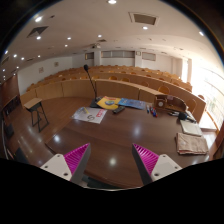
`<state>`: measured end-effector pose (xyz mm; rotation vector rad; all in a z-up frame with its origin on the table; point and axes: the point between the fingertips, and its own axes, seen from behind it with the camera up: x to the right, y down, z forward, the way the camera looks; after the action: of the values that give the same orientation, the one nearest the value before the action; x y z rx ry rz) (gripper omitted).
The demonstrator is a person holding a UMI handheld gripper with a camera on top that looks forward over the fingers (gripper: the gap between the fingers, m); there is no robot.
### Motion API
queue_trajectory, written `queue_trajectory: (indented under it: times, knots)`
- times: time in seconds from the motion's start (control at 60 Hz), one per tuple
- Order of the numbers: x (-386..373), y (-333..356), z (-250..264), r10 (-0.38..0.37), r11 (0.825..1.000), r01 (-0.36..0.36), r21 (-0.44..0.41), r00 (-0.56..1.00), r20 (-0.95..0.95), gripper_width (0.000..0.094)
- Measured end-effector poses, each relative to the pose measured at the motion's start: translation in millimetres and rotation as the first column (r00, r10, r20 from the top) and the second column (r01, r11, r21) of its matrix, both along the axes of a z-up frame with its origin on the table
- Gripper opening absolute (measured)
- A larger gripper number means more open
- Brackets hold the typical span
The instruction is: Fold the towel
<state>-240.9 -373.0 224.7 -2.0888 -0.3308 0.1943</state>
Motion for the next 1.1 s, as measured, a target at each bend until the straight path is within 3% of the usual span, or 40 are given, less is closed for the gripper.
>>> queue_trajectory:
  times: [0.15, 0.183, 0.4, 0.6, 0.75, 1.0, 1.033, 1.1]
  knots:
    - [27, -4, -32, -0.08, 0.995, 0.082, -0.052, 0.996, 0.038, 0.0857]
    - [29, 13, -58, -0.099, 0.993, 0.101, -0.067, 0.994, 0.047, 0.0854]
    - [128, 31, -123, -0.22, 0.959, 0.234, -0.158, 0.97, 0.105, 0.0851]
    - [274, 101, -150, -0.374, 0.91, 0.4, -0.107, 0.905, 0.203, 0.0856]
    - [361, 172, -167, -0.449, 0.88, 0.472, -0.063, 0.867, 0.217, 0.0854]
    - [417, 272, -222, -0.42, 0.891, 0.447, -0.08, 0.878, 0.229, 0.0825]
    - [418, 276, -229, -0.41, 0.893, 0.44, -0.096, 0.882, 0.23, 0.0788]
    - [410, 284, -232, -0.4, 0.901, 0.421, -0.104, 0.899, 0.179, 0.0563]
